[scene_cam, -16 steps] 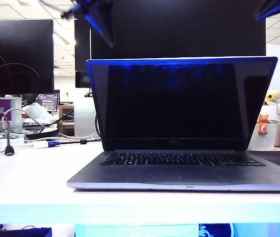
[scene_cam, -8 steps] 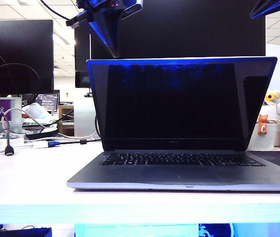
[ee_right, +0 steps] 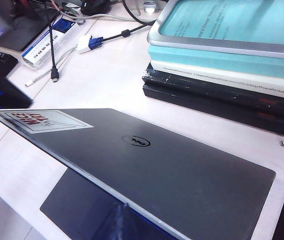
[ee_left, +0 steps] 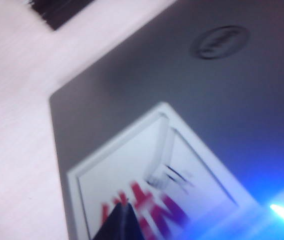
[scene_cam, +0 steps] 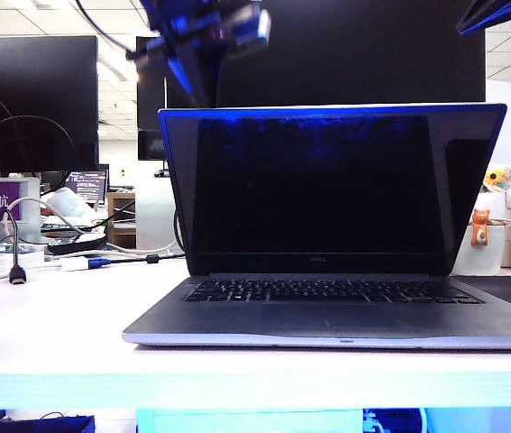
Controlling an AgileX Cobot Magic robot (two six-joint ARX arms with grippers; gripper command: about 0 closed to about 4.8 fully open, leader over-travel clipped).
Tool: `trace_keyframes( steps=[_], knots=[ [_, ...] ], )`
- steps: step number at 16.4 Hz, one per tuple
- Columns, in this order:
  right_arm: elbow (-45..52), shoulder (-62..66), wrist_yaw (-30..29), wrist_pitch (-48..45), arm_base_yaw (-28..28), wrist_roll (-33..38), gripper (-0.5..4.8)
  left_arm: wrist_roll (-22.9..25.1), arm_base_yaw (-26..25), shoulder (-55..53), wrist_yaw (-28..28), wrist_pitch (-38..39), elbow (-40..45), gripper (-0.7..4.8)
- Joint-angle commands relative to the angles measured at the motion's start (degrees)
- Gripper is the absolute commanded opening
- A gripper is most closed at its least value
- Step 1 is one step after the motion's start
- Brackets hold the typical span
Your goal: Close the lid of the gray laptop.
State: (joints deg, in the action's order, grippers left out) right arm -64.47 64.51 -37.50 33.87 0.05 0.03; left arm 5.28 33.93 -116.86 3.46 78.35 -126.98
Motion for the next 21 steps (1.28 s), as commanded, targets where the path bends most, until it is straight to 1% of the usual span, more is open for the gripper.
trace_keyframes(
  steps=[1, 4, 6, 9, 10, 11, 12, 15, 16, 19, 21],
  knots=[
    [-0.26, -0.15, -1.22, -0.66, -0.02, -0.44, -0.01, -0.17, 0.22, 0.11, -0.46, -0.79, 3.26, -0.05],
    [-0.26, -0.13, -1.22, -0.66, -0.02, -0.76, -0.01, 0.07, 0.57, 0.57, -0.46, -0.50, 7.93, -0.05],
    [-0.26, -0.13, -1.14, -0.61, -0.04, -1.60, -0.01, -0.04, 0.57, 3.15, 0.79, -3.04, 12.76, -0.05],
    [-0.24, -0.11, -0.98, -0.74, -0.07, -1.81, -0.01, -0.85, 0.63, 5.62, 0.83, -3.91, 13.62, -0.05],
    [-0.24, 0.04, -1.01, -1.01, -0.07, -1.81, -0.01, -0.81, 0.63, 5.86, 1.70, -3.43, 13.64, -0.05],
    [-0.24, 0.04, -0.98, -1.11, -0.07, -1.79, -0.01, -0.81, 0.63, 5.97, 4.70, -3.93, 14.49, -0.05],
    [-0.24, 0.04, -1.01, -1.11, -0.07, -1.79, -0.01, -0.83, 0.74, 6.54, 6.80, -5.40, 16.15, -0.05],
    [-0.24, 0.04, -0.92, -0.90, -0.13, -1.84, -0.01, -2.19, 2.64, 10.12, 5.57, -12.59, 24.81, -0.05],
    [-0.24, 0.07, -0.35, -1.07, -0.13, -1.84, -0.01, -2.89, 3.48, 12.68, 5.27, -16.26, 29.55, -0.05],
    [-0.24, 0.09, 0.44, -1.14, -0.13, -1.95, -0.01, -6.08, 3.45, 18.62, 5.33, -25.07, 40.72, -0.05],
    [-0.24, 0.09, 0.46, -1.14, -0.13, -1.95, -0.01, -5.97, 3.43, 21.97, 5.60, -29.38, 48.83, -0.05]
  ],
)
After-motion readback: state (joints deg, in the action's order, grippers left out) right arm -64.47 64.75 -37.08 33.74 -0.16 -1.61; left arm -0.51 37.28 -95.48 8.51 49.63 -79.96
